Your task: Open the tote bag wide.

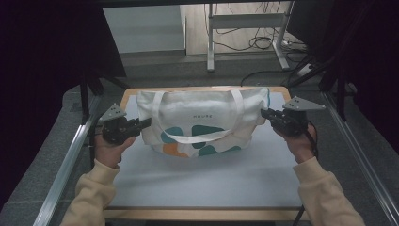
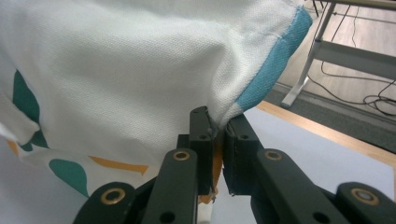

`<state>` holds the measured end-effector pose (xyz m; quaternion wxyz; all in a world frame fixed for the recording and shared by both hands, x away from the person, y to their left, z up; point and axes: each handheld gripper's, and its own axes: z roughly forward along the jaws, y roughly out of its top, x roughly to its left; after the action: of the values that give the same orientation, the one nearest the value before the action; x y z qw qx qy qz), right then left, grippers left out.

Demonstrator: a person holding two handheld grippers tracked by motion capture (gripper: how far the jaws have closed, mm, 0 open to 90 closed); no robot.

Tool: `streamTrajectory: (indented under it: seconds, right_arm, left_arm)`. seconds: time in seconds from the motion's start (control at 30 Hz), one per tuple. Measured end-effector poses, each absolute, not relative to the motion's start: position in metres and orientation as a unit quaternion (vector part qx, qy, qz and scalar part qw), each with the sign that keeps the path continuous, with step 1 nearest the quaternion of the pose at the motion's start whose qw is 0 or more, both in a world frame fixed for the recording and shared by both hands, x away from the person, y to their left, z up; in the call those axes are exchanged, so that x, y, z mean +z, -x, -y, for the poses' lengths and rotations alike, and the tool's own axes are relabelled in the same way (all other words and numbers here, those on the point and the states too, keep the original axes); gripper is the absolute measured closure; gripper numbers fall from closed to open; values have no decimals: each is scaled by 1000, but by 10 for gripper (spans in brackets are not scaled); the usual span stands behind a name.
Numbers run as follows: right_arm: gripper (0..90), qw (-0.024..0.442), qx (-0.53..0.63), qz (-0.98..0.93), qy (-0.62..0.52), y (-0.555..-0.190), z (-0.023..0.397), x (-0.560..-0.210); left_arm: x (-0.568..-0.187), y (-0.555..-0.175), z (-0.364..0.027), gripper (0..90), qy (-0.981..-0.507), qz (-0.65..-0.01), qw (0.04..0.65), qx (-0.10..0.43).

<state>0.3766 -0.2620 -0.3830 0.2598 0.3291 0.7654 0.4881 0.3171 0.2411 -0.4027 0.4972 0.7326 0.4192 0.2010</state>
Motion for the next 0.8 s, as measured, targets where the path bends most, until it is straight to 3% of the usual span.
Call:
streamTrajectory:
  seconds: [0.8]
  right_arm:
    - [835, 252, 484, -778, -311, -353, 259, -418]
  left_arm:
    - [-437, -299, -239, 802, -747, -409, 487, 193]
